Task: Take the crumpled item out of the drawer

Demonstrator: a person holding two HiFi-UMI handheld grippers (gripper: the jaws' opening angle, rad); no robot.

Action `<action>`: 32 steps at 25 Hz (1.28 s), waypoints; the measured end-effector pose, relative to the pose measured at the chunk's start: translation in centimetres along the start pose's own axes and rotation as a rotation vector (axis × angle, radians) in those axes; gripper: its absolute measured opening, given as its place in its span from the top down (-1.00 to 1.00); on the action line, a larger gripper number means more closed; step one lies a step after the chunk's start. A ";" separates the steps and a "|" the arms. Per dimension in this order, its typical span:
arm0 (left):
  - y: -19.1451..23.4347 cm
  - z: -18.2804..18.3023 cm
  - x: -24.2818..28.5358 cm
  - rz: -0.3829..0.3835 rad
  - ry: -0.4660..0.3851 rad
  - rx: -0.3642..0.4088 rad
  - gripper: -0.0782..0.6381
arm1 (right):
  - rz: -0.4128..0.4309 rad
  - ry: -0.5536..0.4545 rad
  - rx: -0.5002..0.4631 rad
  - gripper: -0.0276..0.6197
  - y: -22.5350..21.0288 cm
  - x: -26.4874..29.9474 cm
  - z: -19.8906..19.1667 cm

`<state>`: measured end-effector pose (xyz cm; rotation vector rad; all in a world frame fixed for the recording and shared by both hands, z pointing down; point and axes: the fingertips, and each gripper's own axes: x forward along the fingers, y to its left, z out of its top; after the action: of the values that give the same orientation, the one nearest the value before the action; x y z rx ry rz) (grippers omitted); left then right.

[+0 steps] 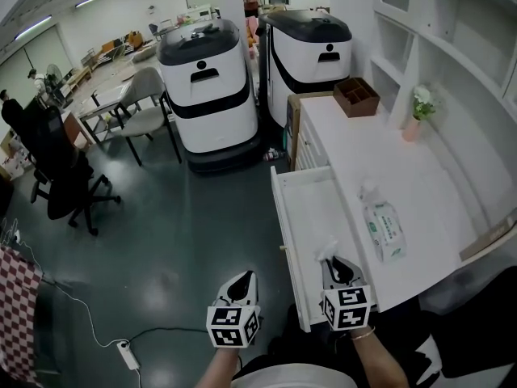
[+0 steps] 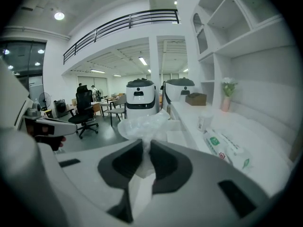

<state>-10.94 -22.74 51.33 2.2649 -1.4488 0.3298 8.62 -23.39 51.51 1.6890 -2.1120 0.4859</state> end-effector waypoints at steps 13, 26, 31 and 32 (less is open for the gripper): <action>-0.5 0.2 -1.8 -0.018 -0.029 0.020 0.80 | 0.011 -0.115 0.020 0.74 1.7 -4.1 1.8; -0.9 0.0 -3.2 -0.030 -0.038 0.038 0.80 | -0.003 -0.141 0.033 0.74 2.2 -6.5 1.5; -0.9 -0.2 -3.5 -0.033 -0.036 0.042 0.80 | -0.016 -0.156 0.035 0.74 2.3 -7.0 1.6; -0.9 -0.2 -3.5 -0.033 -0.035 0.041 0.80 | -0.018 -0.158 0.036 0.74 2.3 -7.1 1.7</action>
<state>-11.65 -19.48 49.85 2.3361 -1.4326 0.3134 7.61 -17.74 46.42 1.8191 -2.2074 0.3986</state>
